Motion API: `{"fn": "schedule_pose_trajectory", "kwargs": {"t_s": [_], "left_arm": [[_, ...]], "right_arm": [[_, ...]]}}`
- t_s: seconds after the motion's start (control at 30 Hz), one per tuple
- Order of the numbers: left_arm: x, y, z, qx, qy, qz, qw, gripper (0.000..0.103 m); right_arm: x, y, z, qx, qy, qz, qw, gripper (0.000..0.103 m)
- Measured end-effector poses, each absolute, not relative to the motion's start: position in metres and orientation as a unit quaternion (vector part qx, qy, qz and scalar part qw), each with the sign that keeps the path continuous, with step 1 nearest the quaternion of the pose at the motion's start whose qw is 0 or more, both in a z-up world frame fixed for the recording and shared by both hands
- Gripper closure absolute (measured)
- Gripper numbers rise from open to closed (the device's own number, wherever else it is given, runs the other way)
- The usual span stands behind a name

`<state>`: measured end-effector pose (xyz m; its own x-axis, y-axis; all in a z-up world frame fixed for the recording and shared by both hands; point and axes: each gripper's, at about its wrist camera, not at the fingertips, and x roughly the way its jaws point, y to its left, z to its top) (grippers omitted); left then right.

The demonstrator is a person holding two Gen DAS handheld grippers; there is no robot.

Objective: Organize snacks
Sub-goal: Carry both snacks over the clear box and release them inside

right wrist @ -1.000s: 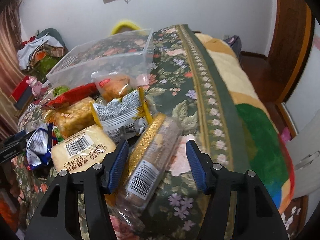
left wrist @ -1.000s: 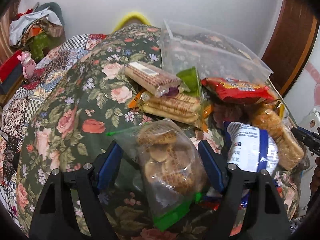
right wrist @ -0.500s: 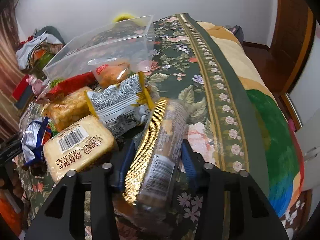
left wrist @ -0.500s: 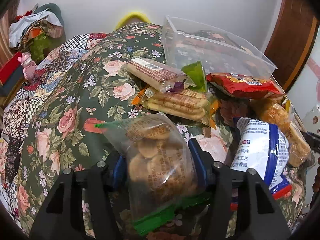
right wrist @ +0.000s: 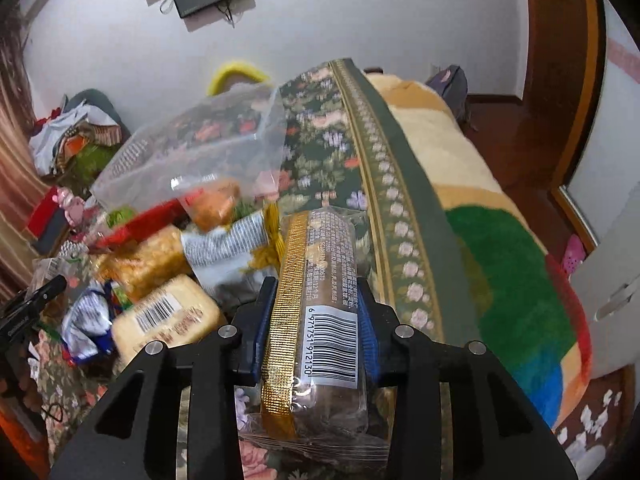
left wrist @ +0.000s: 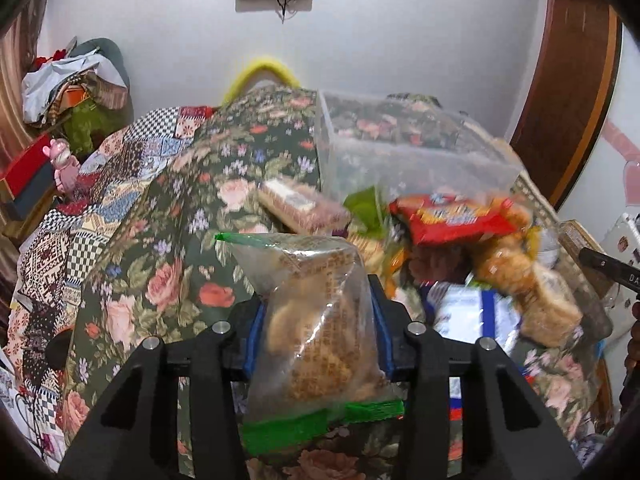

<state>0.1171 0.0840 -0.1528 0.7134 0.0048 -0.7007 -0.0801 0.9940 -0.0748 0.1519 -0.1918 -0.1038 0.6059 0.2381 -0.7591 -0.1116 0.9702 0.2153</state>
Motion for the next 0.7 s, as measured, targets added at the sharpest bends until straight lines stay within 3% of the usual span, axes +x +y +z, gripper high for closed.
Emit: {"fn": "schedule_pose_trajectory", "kwargs": {"t_s": [0.7], "left_arm": [[0.175,0.048,-0.075,-0.036,0.295,-0.027,0.954,0.059]], "right_arm": [[0.195,-0.151,-0.04,0.06,0.321,0.156,0.932,0.069]]}}
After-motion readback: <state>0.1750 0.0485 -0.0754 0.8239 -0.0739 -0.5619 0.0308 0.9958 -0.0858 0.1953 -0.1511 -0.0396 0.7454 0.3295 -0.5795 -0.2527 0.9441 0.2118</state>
